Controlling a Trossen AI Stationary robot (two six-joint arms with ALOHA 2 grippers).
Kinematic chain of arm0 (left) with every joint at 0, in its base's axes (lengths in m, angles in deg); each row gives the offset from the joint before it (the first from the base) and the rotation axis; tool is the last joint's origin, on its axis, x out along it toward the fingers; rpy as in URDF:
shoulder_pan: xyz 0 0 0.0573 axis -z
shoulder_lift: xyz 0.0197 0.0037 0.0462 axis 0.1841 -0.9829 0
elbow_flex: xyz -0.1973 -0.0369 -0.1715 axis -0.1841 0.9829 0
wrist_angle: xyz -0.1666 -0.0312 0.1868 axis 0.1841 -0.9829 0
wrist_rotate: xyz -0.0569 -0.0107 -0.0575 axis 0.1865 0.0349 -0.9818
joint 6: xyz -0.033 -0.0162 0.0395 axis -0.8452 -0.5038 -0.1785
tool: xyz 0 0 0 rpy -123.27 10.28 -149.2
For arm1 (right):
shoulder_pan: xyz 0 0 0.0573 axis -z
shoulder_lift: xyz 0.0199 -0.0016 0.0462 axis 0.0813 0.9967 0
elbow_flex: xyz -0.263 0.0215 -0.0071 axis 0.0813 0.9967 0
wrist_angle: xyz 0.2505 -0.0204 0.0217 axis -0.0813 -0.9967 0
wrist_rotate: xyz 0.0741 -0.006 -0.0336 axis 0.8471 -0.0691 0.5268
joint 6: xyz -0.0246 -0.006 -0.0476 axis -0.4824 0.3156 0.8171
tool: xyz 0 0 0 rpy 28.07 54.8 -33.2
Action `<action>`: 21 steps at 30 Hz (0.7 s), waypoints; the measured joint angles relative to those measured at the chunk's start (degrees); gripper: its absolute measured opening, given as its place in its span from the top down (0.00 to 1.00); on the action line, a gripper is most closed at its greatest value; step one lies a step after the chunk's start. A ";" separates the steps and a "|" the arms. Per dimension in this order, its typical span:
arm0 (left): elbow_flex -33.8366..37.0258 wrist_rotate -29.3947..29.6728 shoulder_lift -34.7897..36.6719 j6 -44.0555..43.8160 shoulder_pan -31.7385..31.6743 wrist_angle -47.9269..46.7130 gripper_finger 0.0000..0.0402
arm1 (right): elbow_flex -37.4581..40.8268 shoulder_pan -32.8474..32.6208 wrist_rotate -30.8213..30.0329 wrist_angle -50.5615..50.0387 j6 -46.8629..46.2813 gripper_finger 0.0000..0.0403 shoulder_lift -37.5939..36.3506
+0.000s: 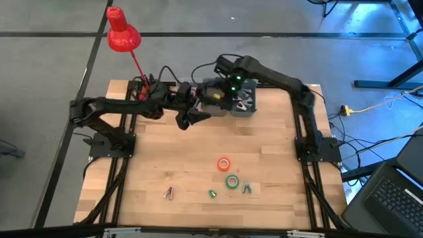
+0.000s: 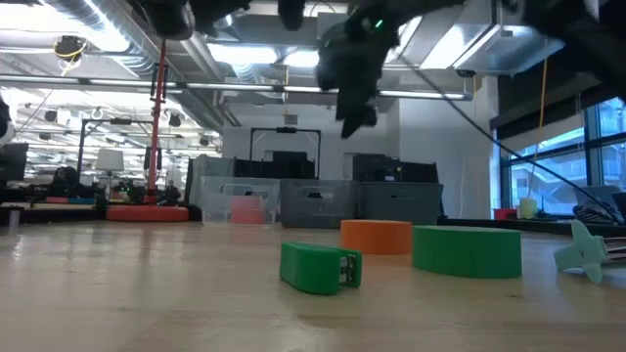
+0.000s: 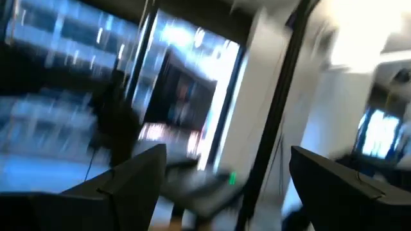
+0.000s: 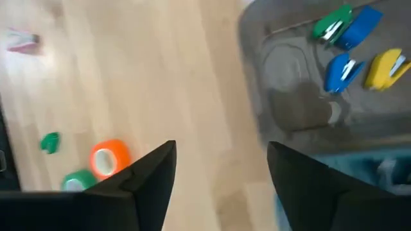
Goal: Pick and place Stapler, Stapler remover, tape
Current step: Put the orange tape into the transparent bin
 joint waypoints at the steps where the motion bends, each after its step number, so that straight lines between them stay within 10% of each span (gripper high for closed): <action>1: 0.00 -0.03 1.86 1.75 0.43 -6.07 0.21 | 3.09 -0.55 -0.01 1.65 -1.37 0.40 -2.77; 11: 0.00 15.77 14.17 20.33 10.83 -57.11 0.21 | 44.18 -8.80 -4.98 21.25 -25.28 0.46 -35.34; 21: -0.02 22.85 2.60 39.53 16.26 -64.04 0.21 | 64.91 -17.04 -15.46 28.51 -48.05 0.46 -56.54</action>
